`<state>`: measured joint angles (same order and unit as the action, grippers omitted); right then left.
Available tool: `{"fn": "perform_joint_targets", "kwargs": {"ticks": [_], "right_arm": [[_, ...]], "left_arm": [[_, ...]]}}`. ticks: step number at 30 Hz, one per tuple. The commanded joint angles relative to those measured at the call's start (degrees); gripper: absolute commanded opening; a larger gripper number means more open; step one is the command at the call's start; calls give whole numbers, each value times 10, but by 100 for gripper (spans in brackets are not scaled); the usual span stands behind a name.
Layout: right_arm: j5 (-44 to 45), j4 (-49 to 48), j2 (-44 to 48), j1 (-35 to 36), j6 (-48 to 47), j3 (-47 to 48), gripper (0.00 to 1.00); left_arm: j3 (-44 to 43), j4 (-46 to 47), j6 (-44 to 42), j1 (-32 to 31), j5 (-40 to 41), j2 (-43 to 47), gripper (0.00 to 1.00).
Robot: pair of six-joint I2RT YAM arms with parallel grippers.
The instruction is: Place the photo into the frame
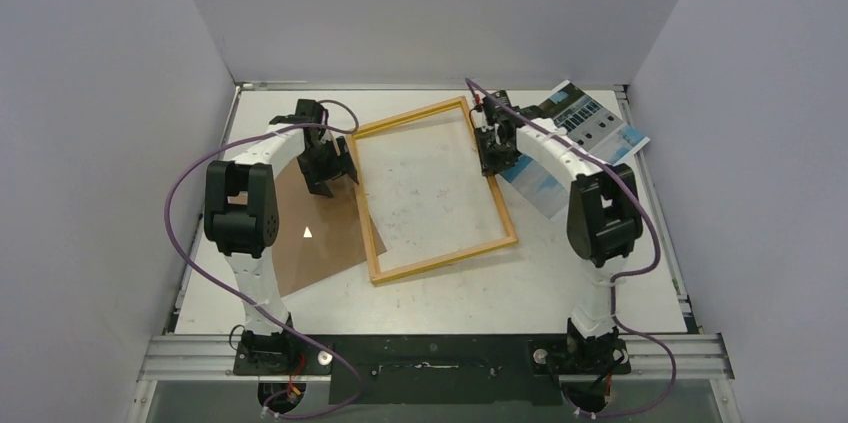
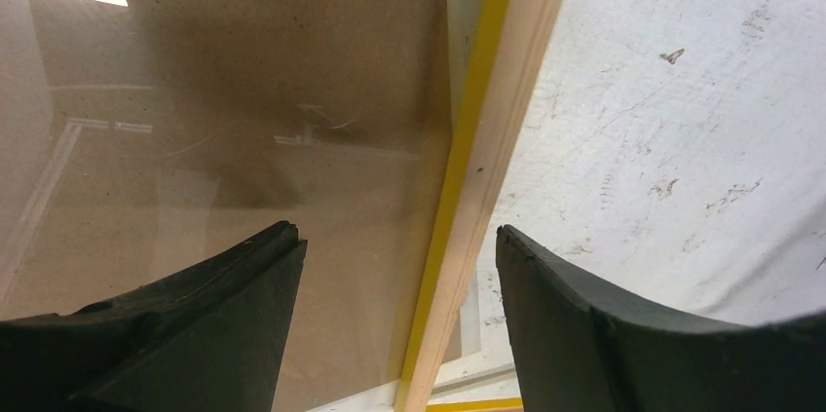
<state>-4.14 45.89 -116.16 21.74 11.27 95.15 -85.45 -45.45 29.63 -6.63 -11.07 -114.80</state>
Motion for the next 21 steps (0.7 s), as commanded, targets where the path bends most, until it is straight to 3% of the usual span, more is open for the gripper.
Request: {"fn": "perform_joint_targets", "kwargs": {"ticks": [1, 12, 21], "right_arm": [[27, -33, 117, -4, 27, -63, 4], [76, -83, 225, -12, 74, -244, 4], [80, -136, 222, -37, 58, -298, 6]], "left_arm": [[-11, 15, 5, 1, 1, 22, 71], [3, 22, 9, 1, 5, 35, 71], [-20, 0, -7, 2, 22, 34, 71]]}}
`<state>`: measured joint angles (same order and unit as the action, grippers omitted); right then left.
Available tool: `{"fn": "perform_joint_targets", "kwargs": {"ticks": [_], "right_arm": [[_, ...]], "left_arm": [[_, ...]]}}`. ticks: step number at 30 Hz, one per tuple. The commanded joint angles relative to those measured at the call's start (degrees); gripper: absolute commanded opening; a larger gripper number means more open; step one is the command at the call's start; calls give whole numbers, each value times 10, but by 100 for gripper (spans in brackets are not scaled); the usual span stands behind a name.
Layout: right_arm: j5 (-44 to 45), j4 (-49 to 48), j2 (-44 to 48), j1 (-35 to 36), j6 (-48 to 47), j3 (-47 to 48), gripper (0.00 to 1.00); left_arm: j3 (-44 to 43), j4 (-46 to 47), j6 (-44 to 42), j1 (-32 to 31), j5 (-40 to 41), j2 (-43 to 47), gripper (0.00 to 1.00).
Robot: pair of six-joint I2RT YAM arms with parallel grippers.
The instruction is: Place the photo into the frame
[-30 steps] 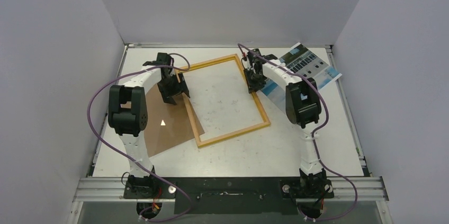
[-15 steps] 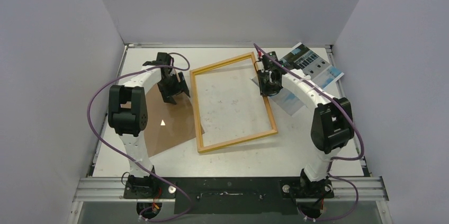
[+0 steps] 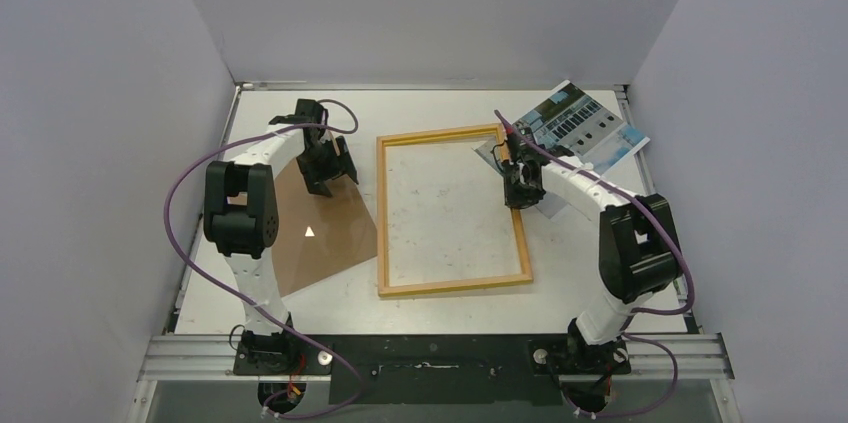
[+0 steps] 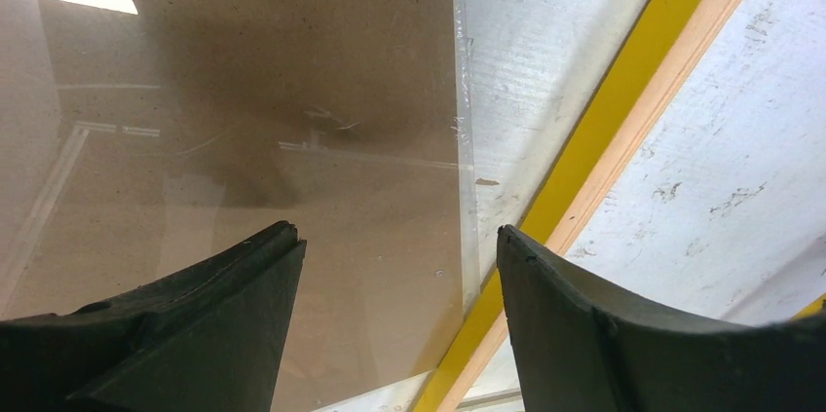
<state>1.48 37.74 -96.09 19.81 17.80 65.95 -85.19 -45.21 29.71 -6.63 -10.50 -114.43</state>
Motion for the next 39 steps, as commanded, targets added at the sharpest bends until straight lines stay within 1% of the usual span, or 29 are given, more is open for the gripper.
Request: {"fn": "perform_joint_targets", "kwargs": {"ticks": [1, 7, 16, 24, 28, 30, 31, 35, 37, 39], "right_arm": [[22, -60, 18, -20, -8, -8, 7], [20, -67, -3, -29, -14, -3, 12], [-36, -84, -18, -28, -13, -17, 14], [-42, -81, -47, -28, -15, 0, 17], [-51, -73, -55, -28, -21, 6, 21], [-49, -68, -56, -27, -22, 9, 26], [-44, -63, -54, -25, -22, 12, 32], [-19, -33, -30, -24, -15, 35, 50], [15, -10, -12, -22, -8, 57, 57], [36, 12, 1, -16, -4, 86, 61]], "left_arm": [[-27, -5, -10, 2, 18, 30, 71], [-30, -13, -17, 4, 26, 36, 71], [-27, -17, -18, 6, 24, 38, 71], [-21, -15, -17, 6, 17, 37, 71], [-18, -14, -16, 5, 17, 41, 71], [-17, -14, -16, 6, 17, 42, 71], [-17, -14, -16, 6, 19, 43, 71], [-18, -26, -24, 12, 44, 54, 71], [-19, -30, -30, 19, 45, 60, 69], [-18, -37, -32, 24, 46, 67, 66]]}}
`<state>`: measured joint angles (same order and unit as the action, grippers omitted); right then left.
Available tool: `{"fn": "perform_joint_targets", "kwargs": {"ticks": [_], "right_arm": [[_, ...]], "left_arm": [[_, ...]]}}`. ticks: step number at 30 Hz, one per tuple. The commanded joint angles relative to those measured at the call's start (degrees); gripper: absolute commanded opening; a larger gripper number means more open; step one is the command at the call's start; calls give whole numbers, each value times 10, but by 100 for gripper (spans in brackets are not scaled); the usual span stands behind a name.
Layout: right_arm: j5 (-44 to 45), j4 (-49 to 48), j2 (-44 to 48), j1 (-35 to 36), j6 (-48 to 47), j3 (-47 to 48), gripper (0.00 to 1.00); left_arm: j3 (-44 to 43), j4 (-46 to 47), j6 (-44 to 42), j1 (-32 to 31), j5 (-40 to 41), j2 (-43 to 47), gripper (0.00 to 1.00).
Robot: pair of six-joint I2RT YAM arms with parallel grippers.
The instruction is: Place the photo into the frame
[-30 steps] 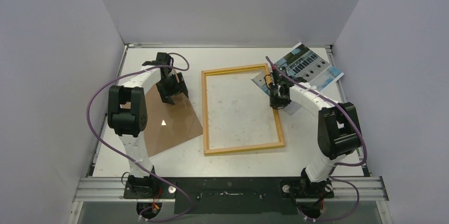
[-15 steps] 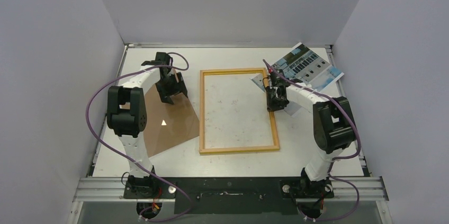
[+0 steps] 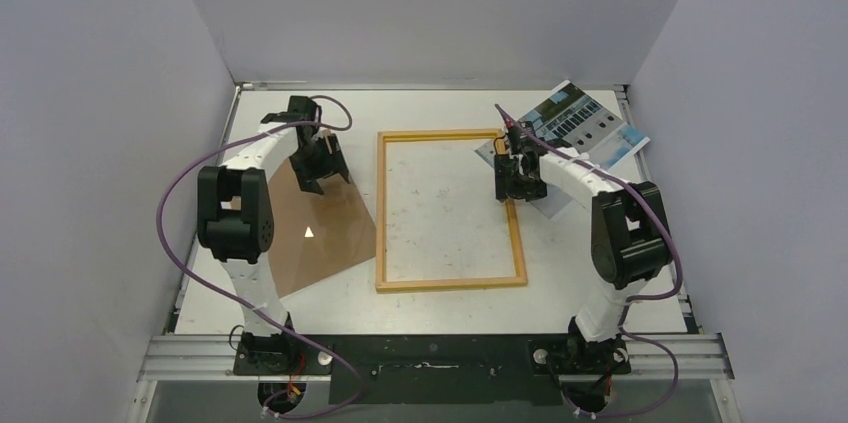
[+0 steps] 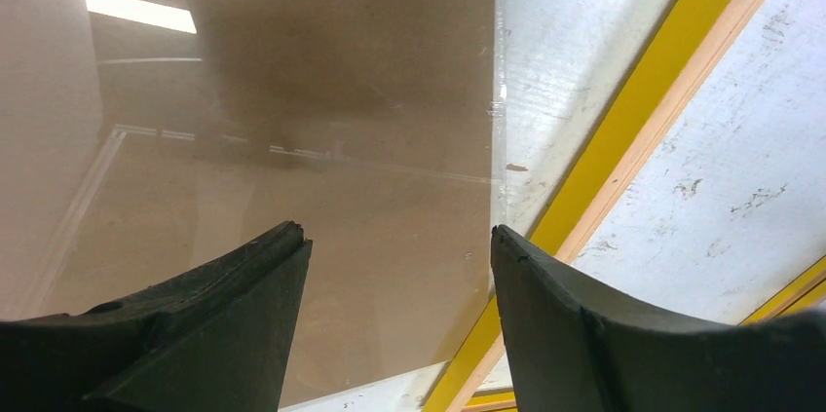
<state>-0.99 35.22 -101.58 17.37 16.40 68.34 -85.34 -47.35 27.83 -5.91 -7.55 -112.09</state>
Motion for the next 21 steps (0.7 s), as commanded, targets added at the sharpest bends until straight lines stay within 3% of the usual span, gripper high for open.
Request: {"fn": "perform_joint_targets", "kwargs": {"ticks": [1, 8, 14, 21], "right_arm": [[62, 43, 60, 13, 11, 75, 61], [0, 24, 35, 101, 41, 153, 58], [-105, -98, -44, 185, 137, 214, 48], [-182, -209, -153, 258, 228, 272, 40]], "left_arm": [[-15, -16, -13, 19, 18, 48, 66], [11, -14, 0, 29, 28, 71, 61], [48, 1, 22, 38, 22, 83, 54], [131, 61, 59, 78, -62, 89, 38]]}}
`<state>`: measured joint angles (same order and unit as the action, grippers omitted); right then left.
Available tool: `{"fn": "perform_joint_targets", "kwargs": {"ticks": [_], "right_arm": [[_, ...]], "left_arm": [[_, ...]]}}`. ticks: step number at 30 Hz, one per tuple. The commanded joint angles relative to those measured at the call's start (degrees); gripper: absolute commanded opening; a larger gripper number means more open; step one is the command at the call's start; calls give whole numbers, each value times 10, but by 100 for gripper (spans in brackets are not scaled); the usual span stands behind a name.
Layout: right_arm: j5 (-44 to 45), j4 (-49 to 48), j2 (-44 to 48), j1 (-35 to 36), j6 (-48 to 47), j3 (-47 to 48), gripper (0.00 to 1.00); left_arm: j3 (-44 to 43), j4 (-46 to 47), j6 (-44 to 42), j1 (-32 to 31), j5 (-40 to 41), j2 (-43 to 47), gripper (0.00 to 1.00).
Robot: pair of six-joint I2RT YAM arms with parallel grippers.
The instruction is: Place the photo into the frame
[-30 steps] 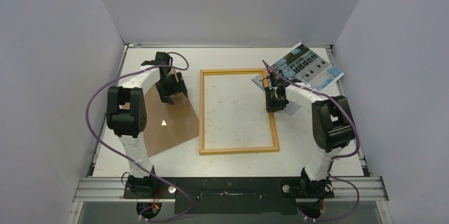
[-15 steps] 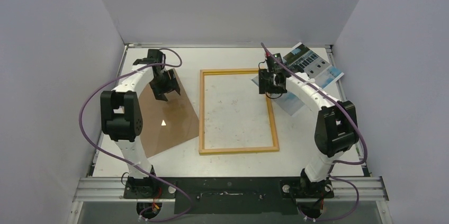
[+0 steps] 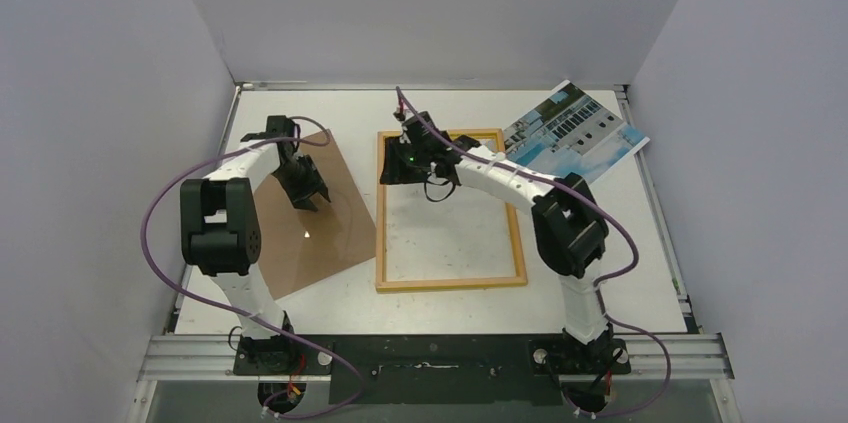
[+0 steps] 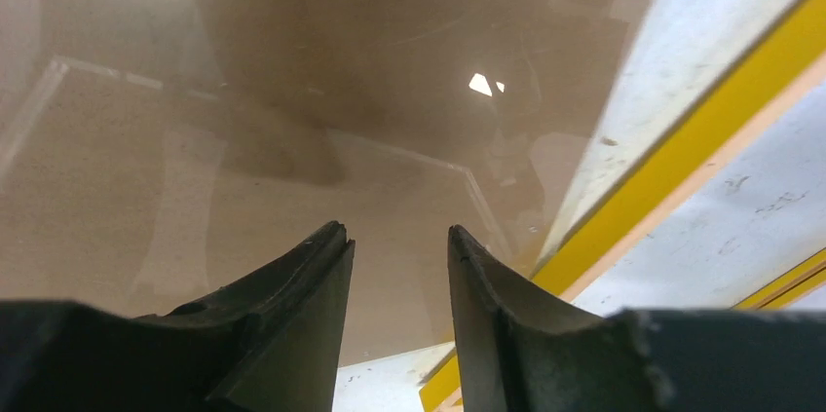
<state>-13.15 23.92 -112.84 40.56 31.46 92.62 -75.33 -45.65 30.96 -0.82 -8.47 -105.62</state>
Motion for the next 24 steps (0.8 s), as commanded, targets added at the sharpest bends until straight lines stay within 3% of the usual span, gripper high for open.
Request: {"fn": "perform_joint_targets", "kwargs": {"ticks": [1, 4, 7, 15, 24], "right_arm": [[-70, -121, -53, 32, 93, 30, 39], [-90, -165, -113, 47, 156, 55, 30], [-82, -123, -158, 68, 156, 106, 28], [-16, -13, -213, 74, 162, 178, 31], [58, 81, -207, 74, 143, 187, 35]], "left_arm": [[40, 48, 29, 29, -57, 24, 38], [62, 62, 16, 31, -59, 26, 33], [71, 70, 5, 36, -52, 28, 31], [91, 77, 11, 59, -50, 17, 28], [95, 73, -4, 68, -46, 5, 28]]}}
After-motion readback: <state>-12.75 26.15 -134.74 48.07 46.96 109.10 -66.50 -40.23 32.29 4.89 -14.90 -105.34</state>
